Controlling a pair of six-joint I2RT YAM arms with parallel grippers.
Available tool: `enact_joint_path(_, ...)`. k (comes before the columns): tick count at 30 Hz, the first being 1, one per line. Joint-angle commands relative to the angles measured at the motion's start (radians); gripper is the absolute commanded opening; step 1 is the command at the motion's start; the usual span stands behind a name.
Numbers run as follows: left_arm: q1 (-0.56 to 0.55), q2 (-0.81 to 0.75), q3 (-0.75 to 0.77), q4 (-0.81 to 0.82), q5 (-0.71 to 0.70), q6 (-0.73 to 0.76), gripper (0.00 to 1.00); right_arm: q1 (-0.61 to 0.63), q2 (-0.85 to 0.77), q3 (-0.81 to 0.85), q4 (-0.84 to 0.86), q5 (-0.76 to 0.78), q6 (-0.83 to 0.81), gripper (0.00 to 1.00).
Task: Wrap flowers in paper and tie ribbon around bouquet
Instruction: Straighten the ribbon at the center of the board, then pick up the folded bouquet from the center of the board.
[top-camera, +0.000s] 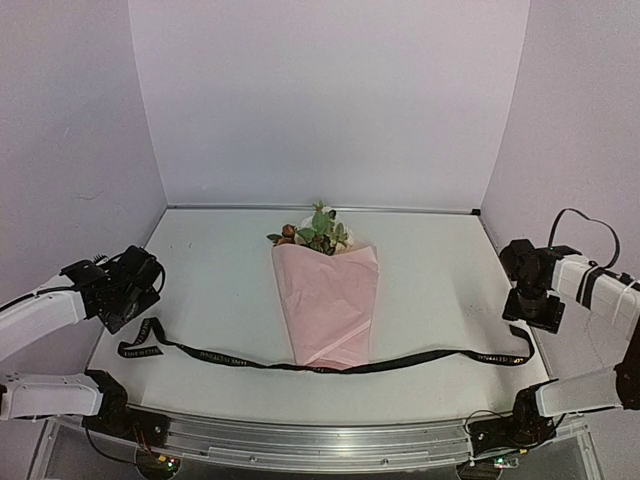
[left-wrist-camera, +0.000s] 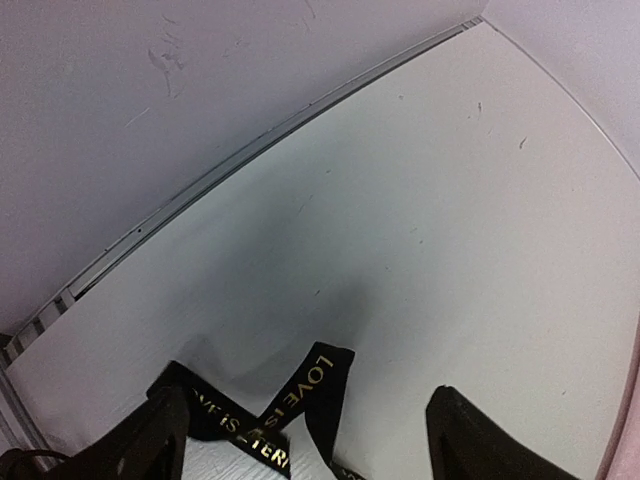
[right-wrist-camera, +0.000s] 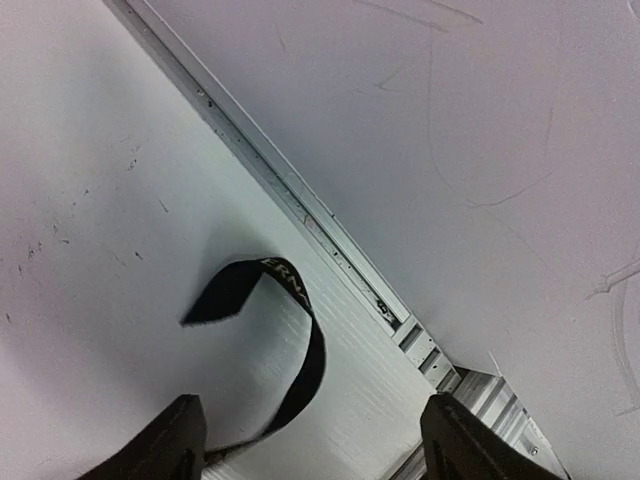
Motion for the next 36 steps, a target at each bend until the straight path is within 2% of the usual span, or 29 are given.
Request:
enact_joint_path(1,0.004,-0.014,0.096,0.058,0.025,0.097,0.93,-0.007,-0.035,0.013,-0.001,-0.042,0.013,0.93)
enact_joint_path(3,0.003,-0.014,0.13,0.079,0.055,0.165,0.98,-0.005,-0.052,0.025,0.0,-0.101,0.0,0.98)
enact_joint_path(6,0.004,-0.019,0.171,0.158,0.131,0.279,1.0,-0.005,-0.048,0.062,0.008,-0.238,-0.028,0.98)
enact_joint_path(8,0.004,-0.018,0.176,0.248,0.252,0.367,0.99,-0.004,-0.041,0.066,0.033,-0.353,-0.031,0.98)
enact_joint_path(10,0.003,0.002,0.181,0.348,0.392,0.448,0.97,0.004,-0.034,0.04,0.131,-0.477,-0.038,0.98)
enact_joint_path(14,-0.008,0.089,0.181,0.48,0.625,0.496,0.93,0.088,0.006,0.01,0.312,-0.654,-0.068,0.98)
enact_joint_path(18,-0.041,0.17,0.154,0.592,0.768,0.511,0.9,0.248,0.076,0.036,0.381,-0.684,-0.129,0.98)
enact_joint_path(22,-0.08,0.236,0.15,0.647,0.878,0.524,0.82,0.351,0.116,0.011,0.481,-0.705,-0.082,0.91)
enact_joint_path(25,-0.098,0.255,0.135,0.633,0.885,0.49,0.74,0.406,0.143,0.017,0.442,-0.682,-0.013,0.82)
enact_joint_path(29,-0.114,0.267,0.082,0.706,0.91,0.406,0.71,0.467,0.154,-0.001,0.47,-0.617,0.012,0.78)
enact_joint_path(32,-0.133,0.354,0.117,0.745,0.936,0.408,0.71,0.481,0.214,0.029,0.587,-0.693,-0.008,0.79)
enact_joint_path(36,-0.145,0.43,0.145,0.758,0.957,0.422,0.72,0.511,0.337,0.132,0.629,-0.8,-0.032,0.8)
